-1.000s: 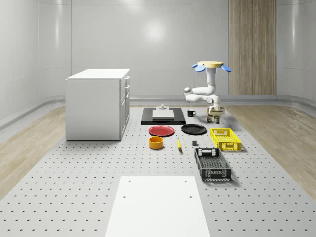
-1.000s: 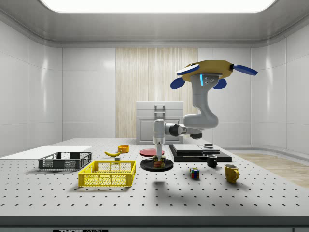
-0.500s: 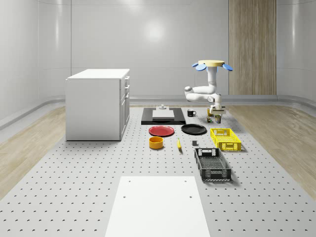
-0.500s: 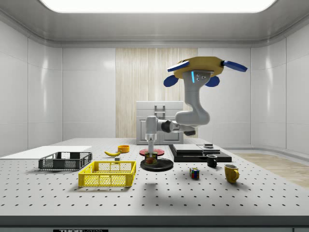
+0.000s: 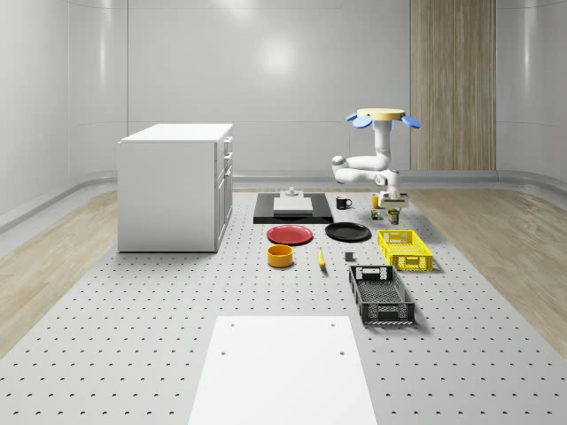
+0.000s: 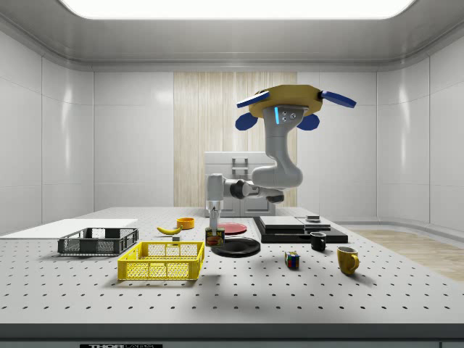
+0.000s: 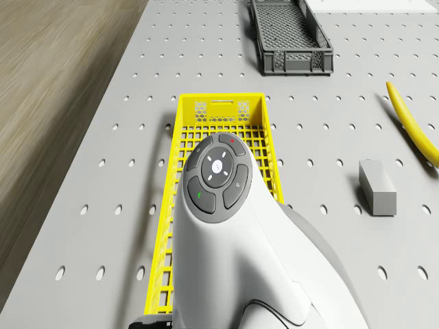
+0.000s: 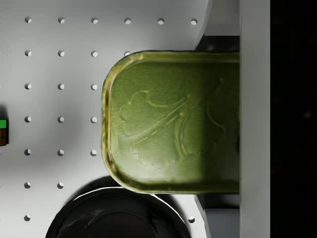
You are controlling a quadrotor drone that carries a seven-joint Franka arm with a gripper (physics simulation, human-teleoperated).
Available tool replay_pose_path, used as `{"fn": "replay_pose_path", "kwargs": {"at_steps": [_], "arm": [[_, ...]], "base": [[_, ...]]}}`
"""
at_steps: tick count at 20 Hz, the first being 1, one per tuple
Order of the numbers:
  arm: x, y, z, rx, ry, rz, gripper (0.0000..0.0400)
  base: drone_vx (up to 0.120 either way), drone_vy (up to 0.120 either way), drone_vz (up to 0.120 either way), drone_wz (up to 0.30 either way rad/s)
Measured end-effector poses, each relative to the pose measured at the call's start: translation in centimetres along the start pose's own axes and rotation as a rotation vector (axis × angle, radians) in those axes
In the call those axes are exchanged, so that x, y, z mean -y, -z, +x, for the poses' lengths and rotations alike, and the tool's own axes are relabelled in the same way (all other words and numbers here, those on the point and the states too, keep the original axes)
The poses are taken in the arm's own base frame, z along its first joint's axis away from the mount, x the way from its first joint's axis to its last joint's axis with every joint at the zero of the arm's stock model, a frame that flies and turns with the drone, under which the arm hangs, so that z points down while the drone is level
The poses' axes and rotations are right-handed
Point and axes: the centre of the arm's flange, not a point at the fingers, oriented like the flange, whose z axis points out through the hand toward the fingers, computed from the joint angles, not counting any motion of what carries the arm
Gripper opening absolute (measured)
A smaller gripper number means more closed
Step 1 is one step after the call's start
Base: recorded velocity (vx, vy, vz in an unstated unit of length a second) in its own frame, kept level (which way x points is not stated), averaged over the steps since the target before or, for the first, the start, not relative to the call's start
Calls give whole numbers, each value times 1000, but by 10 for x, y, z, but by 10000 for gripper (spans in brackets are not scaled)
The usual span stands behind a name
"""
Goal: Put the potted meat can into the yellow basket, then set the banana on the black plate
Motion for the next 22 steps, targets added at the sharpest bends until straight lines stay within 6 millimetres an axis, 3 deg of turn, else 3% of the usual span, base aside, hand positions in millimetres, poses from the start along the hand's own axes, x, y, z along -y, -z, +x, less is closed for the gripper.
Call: {"fn": "replay_pose_path", "kwargs": {"at_steps": [18, 22], "arm": [[0, 0, 0, 0, 1, 0, 290], [0, 0, 0, 0, 1, 0, 290]], "base": [[120, 0, 0, 0], [120, 0, -70, 0]]}}
